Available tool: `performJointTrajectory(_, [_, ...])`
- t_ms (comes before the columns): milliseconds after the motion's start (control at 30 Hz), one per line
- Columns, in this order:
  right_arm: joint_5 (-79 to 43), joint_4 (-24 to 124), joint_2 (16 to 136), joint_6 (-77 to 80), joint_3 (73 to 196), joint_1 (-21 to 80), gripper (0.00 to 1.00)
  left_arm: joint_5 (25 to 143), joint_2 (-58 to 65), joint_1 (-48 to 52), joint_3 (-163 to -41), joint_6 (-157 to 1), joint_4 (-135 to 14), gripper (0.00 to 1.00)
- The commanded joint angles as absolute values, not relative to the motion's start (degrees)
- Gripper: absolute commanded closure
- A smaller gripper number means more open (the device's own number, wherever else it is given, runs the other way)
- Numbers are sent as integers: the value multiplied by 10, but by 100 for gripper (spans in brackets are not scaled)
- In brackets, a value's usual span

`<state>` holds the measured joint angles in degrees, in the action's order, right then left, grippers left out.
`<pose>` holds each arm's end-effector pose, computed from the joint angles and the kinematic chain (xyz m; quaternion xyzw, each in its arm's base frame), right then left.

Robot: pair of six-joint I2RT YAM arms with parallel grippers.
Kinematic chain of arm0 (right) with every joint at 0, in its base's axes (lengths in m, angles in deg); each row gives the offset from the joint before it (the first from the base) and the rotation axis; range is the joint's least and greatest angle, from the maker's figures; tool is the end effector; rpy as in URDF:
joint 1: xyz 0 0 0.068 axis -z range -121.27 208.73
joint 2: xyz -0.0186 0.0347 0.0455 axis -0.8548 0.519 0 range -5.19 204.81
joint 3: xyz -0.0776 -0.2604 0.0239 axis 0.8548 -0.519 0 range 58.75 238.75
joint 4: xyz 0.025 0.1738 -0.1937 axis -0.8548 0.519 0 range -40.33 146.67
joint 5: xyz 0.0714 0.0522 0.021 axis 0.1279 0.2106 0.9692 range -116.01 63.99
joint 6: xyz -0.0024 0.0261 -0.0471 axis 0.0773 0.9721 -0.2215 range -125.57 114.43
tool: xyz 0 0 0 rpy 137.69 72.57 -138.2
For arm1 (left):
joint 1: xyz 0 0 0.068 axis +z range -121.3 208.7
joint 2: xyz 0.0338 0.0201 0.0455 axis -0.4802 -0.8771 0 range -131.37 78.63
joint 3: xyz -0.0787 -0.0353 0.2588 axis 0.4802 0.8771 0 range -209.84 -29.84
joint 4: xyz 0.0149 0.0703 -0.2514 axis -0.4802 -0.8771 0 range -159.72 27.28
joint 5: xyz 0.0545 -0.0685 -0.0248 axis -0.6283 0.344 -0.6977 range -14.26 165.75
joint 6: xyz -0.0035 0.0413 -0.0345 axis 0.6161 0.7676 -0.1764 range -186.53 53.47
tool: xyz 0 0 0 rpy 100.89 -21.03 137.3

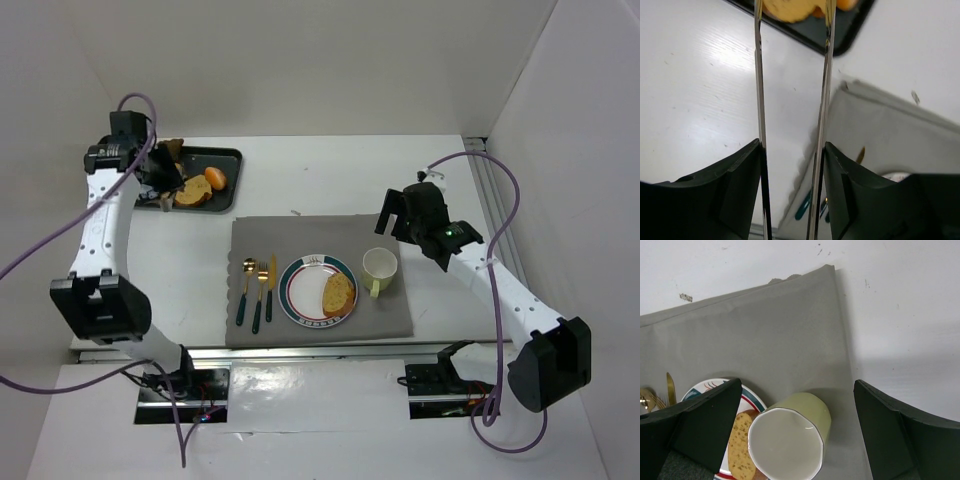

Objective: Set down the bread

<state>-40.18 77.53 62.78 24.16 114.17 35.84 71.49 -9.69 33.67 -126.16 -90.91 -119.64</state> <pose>0.2391 0.0915 0.2932 0.1054 0.8962 0.0841 0.4227 0.3171 0.0303 0.3883 -0.2497 0.9020 -0.0248 0.3514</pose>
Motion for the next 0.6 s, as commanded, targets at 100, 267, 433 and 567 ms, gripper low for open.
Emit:
performJointTrajectory(100, [-399,740,644,247,1140,354,0,816,-193,447,-1314,-956,-1141,40])
performJointTrajectory(267, [-394,735,663,247,1140,354,0,849,-241,492,-1348,-980,-1113,41])
performJointTrajectory(433, [-394,735,680,241,1140,354,0,872,-282,516,-1369,-1002,-1103,40])
performJointTrajectory(567, [-383,735,693,241,1140,354,0,904,-317,530,-1374,-1017,-1082,40])
